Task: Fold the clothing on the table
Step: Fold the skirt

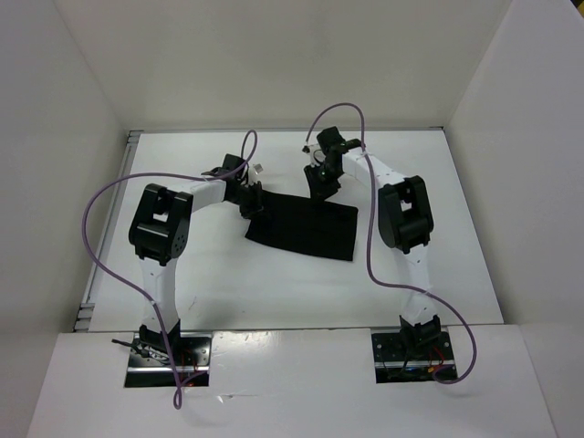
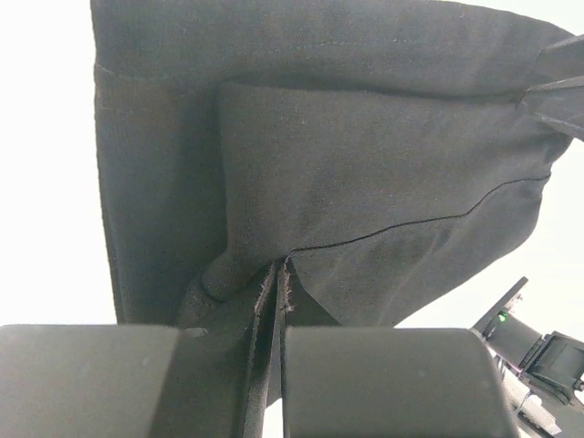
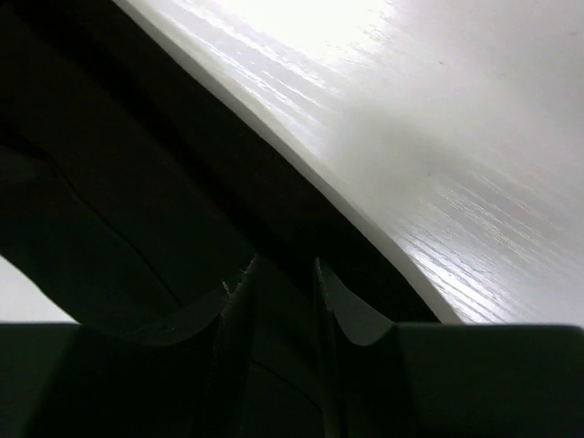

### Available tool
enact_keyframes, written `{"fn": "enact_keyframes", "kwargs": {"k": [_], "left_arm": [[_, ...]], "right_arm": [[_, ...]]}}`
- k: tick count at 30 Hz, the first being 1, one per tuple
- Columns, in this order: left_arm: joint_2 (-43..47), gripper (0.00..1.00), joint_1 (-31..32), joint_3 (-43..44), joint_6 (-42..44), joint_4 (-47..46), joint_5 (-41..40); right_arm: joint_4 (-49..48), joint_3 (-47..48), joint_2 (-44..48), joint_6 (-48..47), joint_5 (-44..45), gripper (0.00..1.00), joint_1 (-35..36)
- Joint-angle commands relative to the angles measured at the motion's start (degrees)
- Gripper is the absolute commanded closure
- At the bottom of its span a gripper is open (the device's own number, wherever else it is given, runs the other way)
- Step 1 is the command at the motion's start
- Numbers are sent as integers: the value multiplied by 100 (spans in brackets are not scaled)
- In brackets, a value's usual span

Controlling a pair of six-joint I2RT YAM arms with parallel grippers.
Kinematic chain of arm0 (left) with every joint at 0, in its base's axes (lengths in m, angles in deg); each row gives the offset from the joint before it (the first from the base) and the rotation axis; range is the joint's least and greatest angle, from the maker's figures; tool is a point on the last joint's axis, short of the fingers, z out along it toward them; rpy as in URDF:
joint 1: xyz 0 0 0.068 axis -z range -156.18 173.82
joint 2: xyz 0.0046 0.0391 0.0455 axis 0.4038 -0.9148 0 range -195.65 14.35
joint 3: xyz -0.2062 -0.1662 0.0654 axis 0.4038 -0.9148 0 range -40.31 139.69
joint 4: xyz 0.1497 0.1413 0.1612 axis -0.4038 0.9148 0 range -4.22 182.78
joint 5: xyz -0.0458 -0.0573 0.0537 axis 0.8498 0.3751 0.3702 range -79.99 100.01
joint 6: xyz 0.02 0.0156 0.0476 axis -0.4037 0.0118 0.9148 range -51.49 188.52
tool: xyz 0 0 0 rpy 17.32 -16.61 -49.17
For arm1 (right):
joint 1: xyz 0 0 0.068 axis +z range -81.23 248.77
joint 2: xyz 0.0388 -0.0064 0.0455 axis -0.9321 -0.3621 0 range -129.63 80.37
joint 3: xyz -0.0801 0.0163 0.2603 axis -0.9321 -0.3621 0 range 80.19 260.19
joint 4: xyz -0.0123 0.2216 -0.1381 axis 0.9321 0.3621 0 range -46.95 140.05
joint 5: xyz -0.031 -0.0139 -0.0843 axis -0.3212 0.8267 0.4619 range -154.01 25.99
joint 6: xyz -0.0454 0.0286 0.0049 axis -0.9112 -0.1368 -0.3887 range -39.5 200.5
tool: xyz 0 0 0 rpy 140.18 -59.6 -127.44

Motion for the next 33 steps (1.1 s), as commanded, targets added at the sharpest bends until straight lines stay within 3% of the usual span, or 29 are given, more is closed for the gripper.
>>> {"fn": "enact_keyframes", "kwargs": {"k": [1,14,19,21,33], "left_arm": [[-225,91,-10,123,90,85,-132],[-225,89,-63,123,90,85,-132],[-225,89,-63,123,90,85,-132],[-225,89,-63,123,90,85,-132],[-225,89,-63,-88,90,32,-132]], "right_arm": [[-122,148,-84,-157,-326,65,-27],[-122,43,-375,-157,-633,76,26],[-122,43,-427,-157,-686,97,87],[-60,43,-235,-157,-625,100,140],[-192,341,224,54,236,100,140]]}}
